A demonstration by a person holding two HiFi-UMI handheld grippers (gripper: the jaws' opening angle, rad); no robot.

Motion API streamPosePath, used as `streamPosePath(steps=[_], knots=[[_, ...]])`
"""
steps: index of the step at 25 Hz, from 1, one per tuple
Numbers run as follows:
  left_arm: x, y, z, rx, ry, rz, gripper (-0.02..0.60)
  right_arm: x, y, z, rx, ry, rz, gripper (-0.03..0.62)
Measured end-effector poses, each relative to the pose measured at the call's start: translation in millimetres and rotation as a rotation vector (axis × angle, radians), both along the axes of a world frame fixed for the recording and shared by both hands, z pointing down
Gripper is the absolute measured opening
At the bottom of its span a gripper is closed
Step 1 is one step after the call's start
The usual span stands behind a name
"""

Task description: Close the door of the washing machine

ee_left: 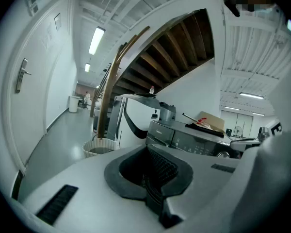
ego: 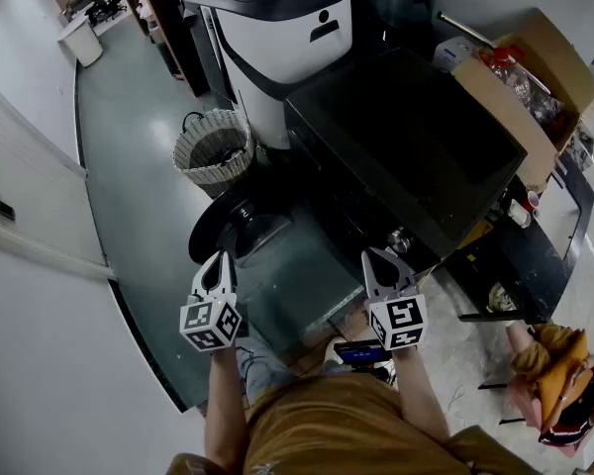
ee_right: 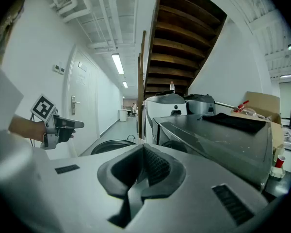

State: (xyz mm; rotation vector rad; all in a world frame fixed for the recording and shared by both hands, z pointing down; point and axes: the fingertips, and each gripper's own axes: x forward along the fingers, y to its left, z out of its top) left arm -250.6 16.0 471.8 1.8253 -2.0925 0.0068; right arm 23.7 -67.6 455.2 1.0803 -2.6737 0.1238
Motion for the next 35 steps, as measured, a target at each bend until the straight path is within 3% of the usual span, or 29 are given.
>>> streamPosePath(steps=[10, 23, 35], knots=[[-27.8, -0.9, 15.6, -0.034, -0.017, -0.012, 0.025, -35.4, 1.7, 23.2, -0.104, -0.050, -0.029, 0.012], [-87.1, -17.4, 51.6, -0.126, -0.073, -0.017, 0.034, -82.5, 1.8, 41.5, -0.111, 0.027, -0.067, 0.012], [-129.4, -43.2, 98.9, -0.227, -0.034, 0.040, 0.126, -132.7, -10.3, 56.6, -0.126, 0.064, -0.078, 0.012]])
